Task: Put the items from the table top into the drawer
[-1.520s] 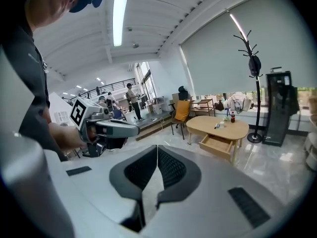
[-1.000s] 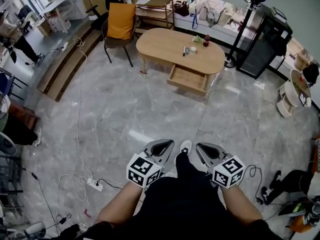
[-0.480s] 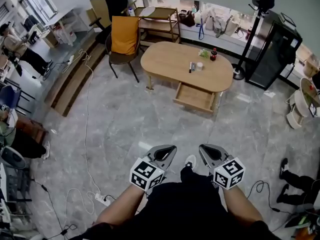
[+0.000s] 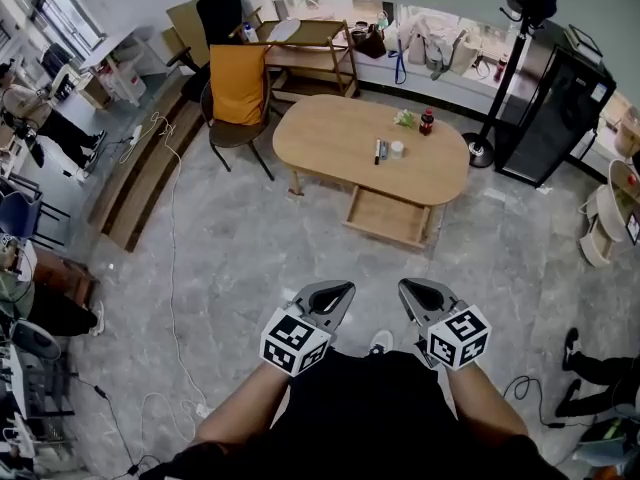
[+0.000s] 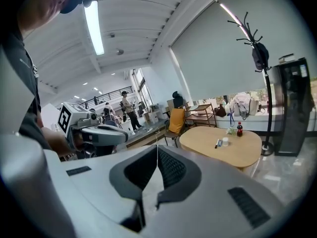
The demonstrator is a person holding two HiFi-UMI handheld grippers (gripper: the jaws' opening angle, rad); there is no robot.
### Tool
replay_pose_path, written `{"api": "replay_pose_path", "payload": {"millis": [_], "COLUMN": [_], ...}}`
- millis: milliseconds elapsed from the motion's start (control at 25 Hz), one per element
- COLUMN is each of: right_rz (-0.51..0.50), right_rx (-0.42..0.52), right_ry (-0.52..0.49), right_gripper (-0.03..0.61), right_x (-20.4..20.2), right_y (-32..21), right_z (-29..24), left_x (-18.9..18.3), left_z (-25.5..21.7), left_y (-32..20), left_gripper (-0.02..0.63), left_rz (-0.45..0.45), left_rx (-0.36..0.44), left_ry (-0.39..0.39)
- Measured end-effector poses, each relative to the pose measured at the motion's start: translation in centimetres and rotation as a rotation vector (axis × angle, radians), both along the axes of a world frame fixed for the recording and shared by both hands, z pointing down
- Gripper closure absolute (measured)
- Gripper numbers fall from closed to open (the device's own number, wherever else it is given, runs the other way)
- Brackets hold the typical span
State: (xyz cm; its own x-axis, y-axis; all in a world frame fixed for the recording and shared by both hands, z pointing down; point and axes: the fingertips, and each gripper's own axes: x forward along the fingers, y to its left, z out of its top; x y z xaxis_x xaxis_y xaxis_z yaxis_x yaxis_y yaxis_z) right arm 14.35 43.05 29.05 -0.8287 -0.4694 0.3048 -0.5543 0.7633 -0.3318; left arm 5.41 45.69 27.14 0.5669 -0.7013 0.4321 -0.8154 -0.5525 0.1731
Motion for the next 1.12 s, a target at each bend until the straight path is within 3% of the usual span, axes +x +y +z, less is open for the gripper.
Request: {"api": "replay_pose_path", "payload": {"millis": [480, 720, 1120], "right_rz": [0.036, 0.112, 0.273], "right_rx": [-0.035, -0.074, -0.077], "right_ry": [0.060, 0.104, 0.139], "right_gripper": [0.577, 0.577, 0.577], "right_x": [-2.8, -5.3, -12.9], "right_y": [-8.3, -14.7, -24.9], "right_z": [2.5, 4.2, 3.7], "left_x": [-3.2, -6.4, -13.2], "left_z": [3.1, 3.6, 3.2], "left_y": [-9.2, -18.2, -31.0], "left_gripper": [0.612, 0.612, 0.612], "left_rz": [0.018, 0.101, 0.305], "left_rx": [-0.064, -0.062, -0.038], "left_ry": [0.049, 0.053, 0.016]}}
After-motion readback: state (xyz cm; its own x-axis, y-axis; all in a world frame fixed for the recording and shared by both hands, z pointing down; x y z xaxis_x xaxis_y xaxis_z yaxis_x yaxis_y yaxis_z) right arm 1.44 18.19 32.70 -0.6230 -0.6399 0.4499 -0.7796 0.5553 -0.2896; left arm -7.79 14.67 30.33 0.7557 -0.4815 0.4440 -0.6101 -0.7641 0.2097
